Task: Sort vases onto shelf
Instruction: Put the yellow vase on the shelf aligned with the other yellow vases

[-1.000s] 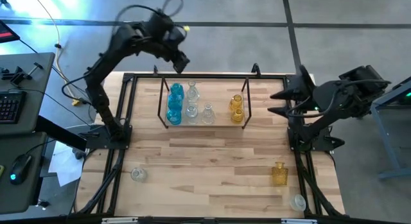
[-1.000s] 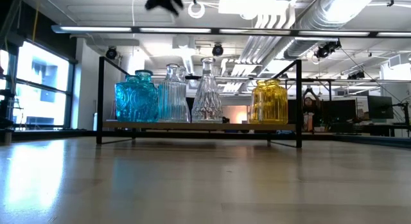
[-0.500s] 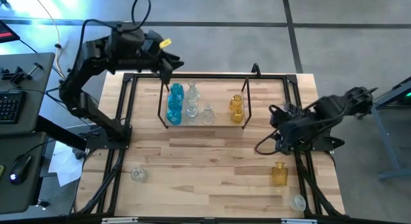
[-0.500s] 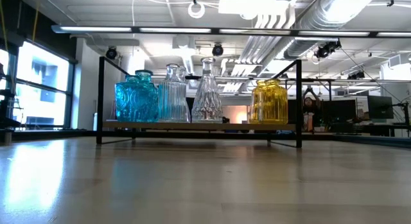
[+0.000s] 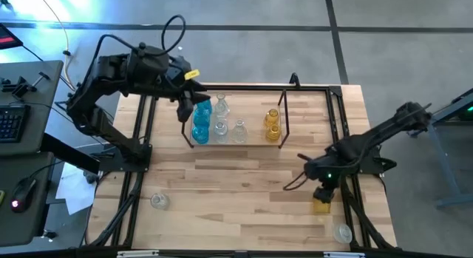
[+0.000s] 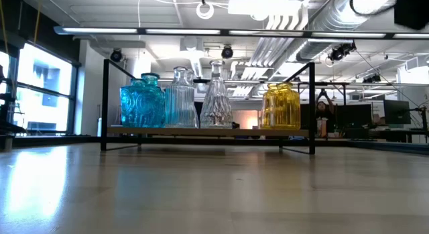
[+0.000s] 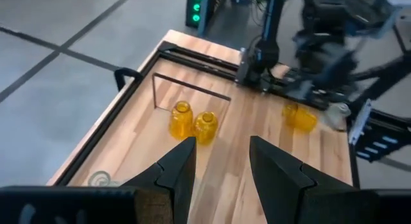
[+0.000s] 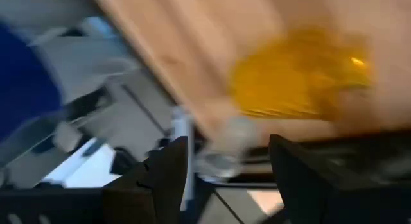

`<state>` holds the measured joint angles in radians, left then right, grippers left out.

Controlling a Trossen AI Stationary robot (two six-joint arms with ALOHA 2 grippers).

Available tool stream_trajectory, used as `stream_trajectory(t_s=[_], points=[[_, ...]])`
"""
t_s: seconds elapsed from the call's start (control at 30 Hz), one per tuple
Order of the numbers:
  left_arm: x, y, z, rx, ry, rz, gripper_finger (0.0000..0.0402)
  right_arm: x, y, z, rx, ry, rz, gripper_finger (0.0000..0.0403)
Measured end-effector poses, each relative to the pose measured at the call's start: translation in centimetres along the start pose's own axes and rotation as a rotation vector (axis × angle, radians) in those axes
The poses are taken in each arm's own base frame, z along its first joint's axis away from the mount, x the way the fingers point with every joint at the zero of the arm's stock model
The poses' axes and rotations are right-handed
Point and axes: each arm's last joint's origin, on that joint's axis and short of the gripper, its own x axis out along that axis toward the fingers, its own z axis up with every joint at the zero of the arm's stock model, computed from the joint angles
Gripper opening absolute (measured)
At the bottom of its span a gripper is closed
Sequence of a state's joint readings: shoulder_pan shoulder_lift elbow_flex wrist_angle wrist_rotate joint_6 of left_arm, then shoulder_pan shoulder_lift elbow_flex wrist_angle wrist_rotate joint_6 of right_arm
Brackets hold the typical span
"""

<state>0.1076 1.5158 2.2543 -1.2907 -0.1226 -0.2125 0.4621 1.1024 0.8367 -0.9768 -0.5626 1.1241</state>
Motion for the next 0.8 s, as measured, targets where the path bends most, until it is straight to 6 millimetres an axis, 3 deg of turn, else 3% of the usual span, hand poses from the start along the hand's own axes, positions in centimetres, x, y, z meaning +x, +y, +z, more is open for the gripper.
stream_trajectory(t_s=[0.17, 0.37, 0.8], points=[[-0.8, -0.8, -0.2, 0.022, -0.01, -0.039, 0.0135, -0.1, -2.3, 0.8, -0.022, -0.022, -0.077, 0.02], [-0.9, -1.6, -0.4, -0.029, -0.003, -0.07, 0.0135, -0.1, -4.2, 2.4, -0.134, -0.014, -0.017, 0.02], [-1.2, -3.1, -0.7, -0.121, -0.007, -0.092, 0.0135, -0.9, -8.3, 4.2, -0.232, 0.015, 0.139, 0.02]])
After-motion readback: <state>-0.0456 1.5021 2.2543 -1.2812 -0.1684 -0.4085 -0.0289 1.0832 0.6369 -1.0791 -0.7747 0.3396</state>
